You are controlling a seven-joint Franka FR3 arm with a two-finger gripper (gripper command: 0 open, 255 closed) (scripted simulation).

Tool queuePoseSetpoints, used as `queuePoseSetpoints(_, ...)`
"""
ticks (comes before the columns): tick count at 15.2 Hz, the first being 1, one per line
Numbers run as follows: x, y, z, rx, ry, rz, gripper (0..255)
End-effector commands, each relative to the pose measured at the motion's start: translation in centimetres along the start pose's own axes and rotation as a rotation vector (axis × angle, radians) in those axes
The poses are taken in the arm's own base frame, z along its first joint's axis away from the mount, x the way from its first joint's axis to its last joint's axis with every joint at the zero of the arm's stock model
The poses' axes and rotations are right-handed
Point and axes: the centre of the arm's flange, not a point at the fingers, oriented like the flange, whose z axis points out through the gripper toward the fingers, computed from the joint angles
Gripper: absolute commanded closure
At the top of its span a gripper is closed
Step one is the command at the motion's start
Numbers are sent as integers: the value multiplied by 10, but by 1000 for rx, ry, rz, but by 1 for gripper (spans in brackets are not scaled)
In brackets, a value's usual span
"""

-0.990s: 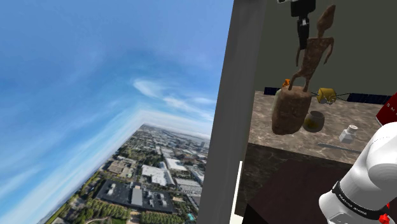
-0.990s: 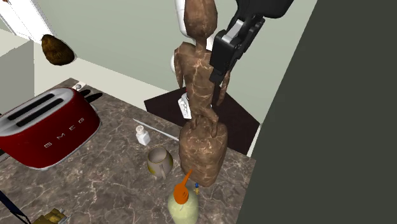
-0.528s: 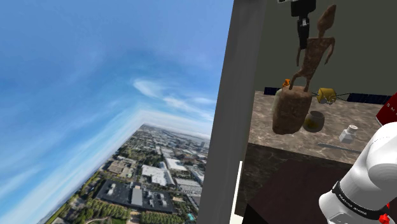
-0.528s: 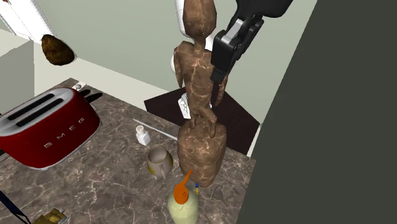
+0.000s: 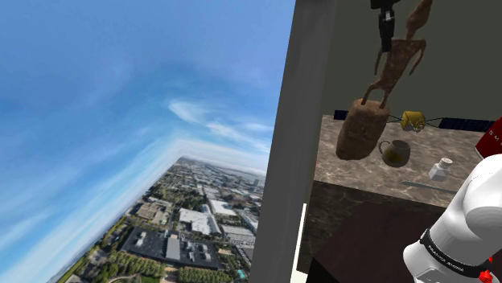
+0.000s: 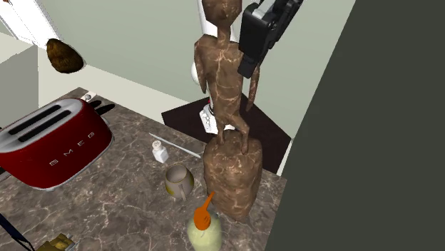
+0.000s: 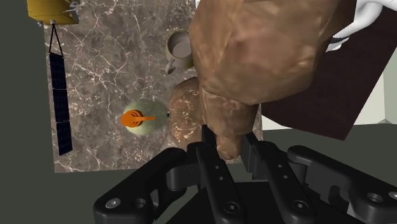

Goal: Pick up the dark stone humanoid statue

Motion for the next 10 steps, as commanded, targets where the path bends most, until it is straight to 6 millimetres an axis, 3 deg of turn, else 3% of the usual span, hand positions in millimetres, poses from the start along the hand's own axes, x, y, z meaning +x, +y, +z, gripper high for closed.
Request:
queuePoseSetpoints(1,-4,0,-11,-2,2,1,255)
queuePoseSetpoints(8,-15,3,-47,-2,2,1,255)
queuePoseSetpoints(10,-15,3,-47,-2,2,1,255)
